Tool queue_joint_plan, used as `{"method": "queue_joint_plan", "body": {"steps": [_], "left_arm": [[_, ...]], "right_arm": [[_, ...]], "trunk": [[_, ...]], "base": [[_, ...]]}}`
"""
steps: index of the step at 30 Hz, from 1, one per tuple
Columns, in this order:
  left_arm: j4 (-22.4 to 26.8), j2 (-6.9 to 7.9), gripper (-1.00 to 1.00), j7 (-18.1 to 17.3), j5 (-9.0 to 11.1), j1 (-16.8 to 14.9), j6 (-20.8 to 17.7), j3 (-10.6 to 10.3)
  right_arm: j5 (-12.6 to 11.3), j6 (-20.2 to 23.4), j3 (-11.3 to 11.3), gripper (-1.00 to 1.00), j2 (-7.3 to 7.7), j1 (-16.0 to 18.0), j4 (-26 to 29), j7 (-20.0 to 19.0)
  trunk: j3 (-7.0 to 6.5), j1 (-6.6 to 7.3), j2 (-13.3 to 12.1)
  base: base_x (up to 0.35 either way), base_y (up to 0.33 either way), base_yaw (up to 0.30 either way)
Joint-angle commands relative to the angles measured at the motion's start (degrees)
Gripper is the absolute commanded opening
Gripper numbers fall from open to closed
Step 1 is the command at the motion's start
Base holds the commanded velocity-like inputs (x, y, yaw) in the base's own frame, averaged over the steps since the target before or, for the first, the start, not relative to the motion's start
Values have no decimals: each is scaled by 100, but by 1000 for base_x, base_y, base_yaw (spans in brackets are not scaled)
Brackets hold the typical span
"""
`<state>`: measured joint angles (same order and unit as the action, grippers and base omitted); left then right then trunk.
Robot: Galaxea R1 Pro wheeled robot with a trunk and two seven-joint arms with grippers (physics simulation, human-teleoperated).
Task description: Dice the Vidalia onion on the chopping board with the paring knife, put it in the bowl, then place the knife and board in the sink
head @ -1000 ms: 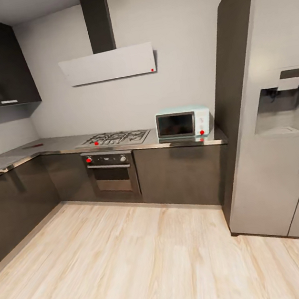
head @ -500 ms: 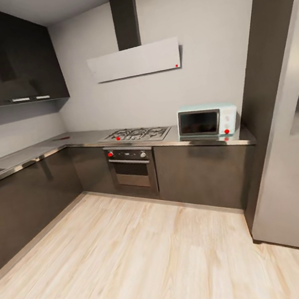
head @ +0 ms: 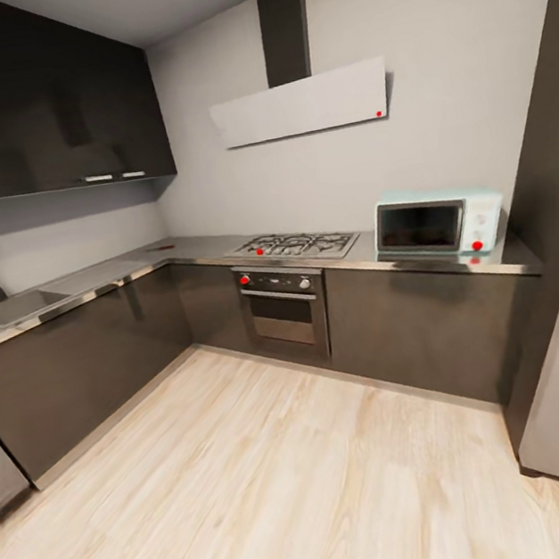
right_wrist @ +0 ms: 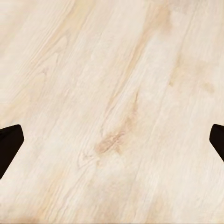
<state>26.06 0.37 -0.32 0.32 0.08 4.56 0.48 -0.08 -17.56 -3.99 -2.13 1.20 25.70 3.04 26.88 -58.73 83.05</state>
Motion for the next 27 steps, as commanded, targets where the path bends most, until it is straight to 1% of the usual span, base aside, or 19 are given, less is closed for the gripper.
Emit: {"method": "queue_joint_plan", "body": {"steps": [1, 24, 27], "left_arm": [[5, -1, 100, -3, 3, 1, 10, 5], [5, -1, 100, 5, -2, 1, 10, 5], [5, -1, 100, 12, -2, 1, 10, 3]], "right_arm": [[0, -19, -23, 100, -5, 3, -3, -5], [0, -19, -23, 100, -1, 2, -3, -5], [0, -19, -23, 100, -4, 3, -3, -5]], "trunk": [[5, 0, 3], [5, 0, 3], [5, 0, 3]], "base": [[0, 0, 285], [0, 0, 285], [0, -113, 285]]}}
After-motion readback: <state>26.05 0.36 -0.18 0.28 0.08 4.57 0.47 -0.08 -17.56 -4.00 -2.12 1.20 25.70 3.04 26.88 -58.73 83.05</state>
